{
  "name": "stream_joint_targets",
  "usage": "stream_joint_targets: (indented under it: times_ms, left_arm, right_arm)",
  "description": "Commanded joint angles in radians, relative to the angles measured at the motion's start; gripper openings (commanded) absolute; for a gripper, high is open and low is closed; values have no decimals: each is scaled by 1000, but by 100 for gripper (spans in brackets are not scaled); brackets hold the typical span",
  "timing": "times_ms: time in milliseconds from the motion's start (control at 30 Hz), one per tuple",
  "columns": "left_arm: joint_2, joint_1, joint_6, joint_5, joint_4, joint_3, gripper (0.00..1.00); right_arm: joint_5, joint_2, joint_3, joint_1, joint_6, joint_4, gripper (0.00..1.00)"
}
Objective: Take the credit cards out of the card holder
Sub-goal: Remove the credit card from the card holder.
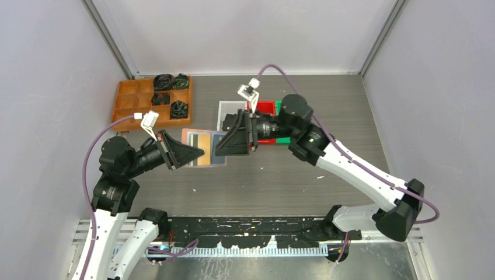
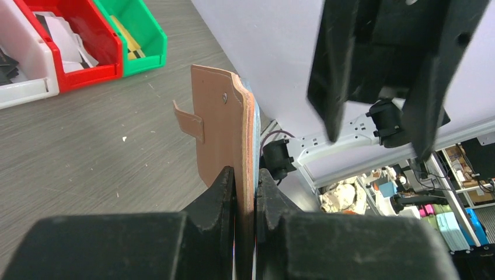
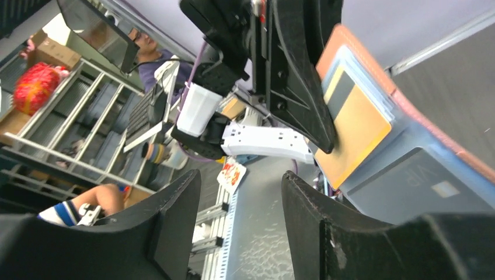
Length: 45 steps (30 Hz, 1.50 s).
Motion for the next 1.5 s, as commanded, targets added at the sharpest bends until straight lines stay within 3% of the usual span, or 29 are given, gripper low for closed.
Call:
stream_joint_targets:
  times_ms: [0,833,1067,1333,1467]
  left_arm:
    - [-9,3,-3,-18,43,53,0]
    - [-19,3,-79,37,97,67,0]
    - [-20,3,-78,34,97,68,0]
    - [-24,3,-92,31,103,67,0]
    - [-26,3,-89,22,97,64,0]
  right_arm:
    - [-18,44,-32,31,63,140,58]
    - [-5,130,-16,68,-44,35,52]
    - [-36,166,-53,89,129,310,42]
    - [21,168,-98,88,185,417,29]
    - [113,167,-135,88,228,474,11]
